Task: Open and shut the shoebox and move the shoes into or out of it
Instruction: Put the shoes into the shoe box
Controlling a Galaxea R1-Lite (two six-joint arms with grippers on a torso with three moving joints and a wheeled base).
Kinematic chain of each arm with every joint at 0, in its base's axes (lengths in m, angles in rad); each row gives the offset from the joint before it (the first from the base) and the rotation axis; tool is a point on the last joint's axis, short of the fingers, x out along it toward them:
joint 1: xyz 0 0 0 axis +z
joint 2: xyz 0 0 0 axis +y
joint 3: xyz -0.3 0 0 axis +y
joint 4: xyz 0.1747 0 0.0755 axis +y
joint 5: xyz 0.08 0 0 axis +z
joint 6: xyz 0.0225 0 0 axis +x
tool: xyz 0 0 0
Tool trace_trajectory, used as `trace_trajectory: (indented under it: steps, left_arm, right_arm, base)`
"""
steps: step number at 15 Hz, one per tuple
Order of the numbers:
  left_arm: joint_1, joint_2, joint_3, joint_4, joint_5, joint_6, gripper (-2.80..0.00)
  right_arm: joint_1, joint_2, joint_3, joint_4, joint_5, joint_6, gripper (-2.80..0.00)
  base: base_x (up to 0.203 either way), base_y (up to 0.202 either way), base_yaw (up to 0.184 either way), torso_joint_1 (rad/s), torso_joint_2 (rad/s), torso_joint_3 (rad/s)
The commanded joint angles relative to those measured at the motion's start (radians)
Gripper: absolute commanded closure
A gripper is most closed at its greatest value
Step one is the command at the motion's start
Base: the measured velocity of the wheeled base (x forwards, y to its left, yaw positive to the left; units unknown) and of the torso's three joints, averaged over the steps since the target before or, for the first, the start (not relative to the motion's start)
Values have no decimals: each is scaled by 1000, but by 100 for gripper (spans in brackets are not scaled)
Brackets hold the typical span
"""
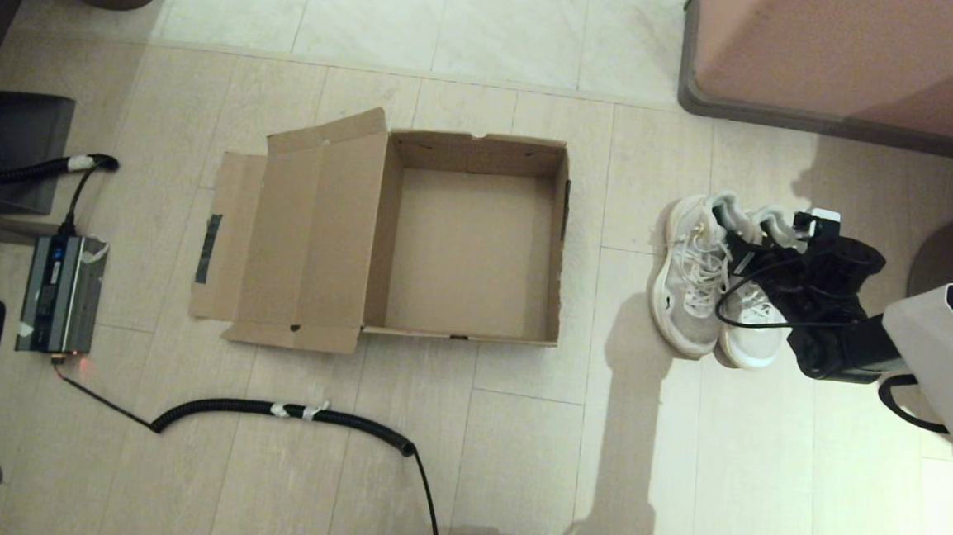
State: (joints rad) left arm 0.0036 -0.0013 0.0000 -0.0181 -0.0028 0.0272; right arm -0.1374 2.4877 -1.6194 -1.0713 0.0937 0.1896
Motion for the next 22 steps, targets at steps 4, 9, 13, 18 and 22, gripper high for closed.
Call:
trace_trajectory:
  steps: [4,9,13,18,22]
  left_arm:
    - [0,2,8,1,-4,11,0]
    - [-2,4,-67,7,-13,39,0]
    - [-10,242,-470,123,-19,-7,0]
    - [-22,860,-731,202,-18,-201,0]
    - [-2,1379,-788,-21,-54,-336,0]
  right_arm:
    - [24,-12,-2,24,-64,1,0]
    - [24,-112,72,103,-99,14,0]
    - [8,-148,106,106,-101,22,0]
    - [1,-324,198,117,-99,23,0]
    - [1,-431,279,117,-92,26,0]
  base:
    - [0,0,0,0,0,0]
    - [0,0,0,0,0,0]
    - [0,0,0,0,0,0]
    - [0,0,0,0,0,0]
    - [0,0,0,0,0,0]
